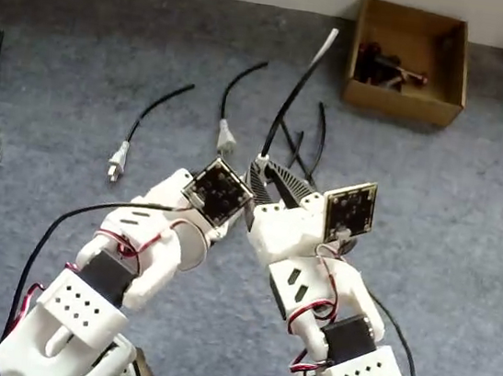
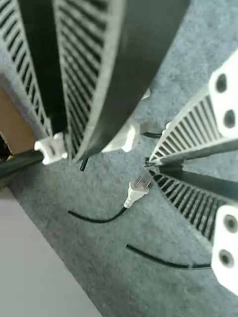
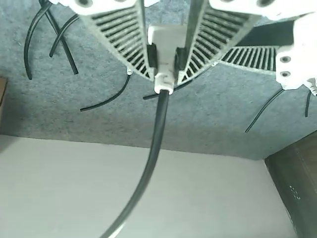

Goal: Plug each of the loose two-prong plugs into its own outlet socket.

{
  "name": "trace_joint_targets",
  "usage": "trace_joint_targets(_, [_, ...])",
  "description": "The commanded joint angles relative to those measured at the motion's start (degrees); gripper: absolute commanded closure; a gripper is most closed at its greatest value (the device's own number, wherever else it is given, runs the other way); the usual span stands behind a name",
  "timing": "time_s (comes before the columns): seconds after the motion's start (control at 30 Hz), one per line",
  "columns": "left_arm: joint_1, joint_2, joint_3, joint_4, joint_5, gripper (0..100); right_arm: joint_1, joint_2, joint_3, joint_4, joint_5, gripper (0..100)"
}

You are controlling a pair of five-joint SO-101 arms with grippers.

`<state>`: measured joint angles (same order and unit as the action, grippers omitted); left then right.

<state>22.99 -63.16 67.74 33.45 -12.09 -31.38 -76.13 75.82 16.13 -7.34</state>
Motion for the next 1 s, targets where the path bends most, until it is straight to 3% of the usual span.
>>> trace_joint_targets(0.0, [-2.33, -1.19, -1.01, -2.9, 0.62, 99, -0.57, -1.19, -1.45, 0.4, -0.44, 99.3])
trace_joint_targets(0.97, [-3.82, -1.19, 2.15, -3.78, 0.35, 99, -0.84, -1.19, -1.8, 1.1, -0.18, 99.3])
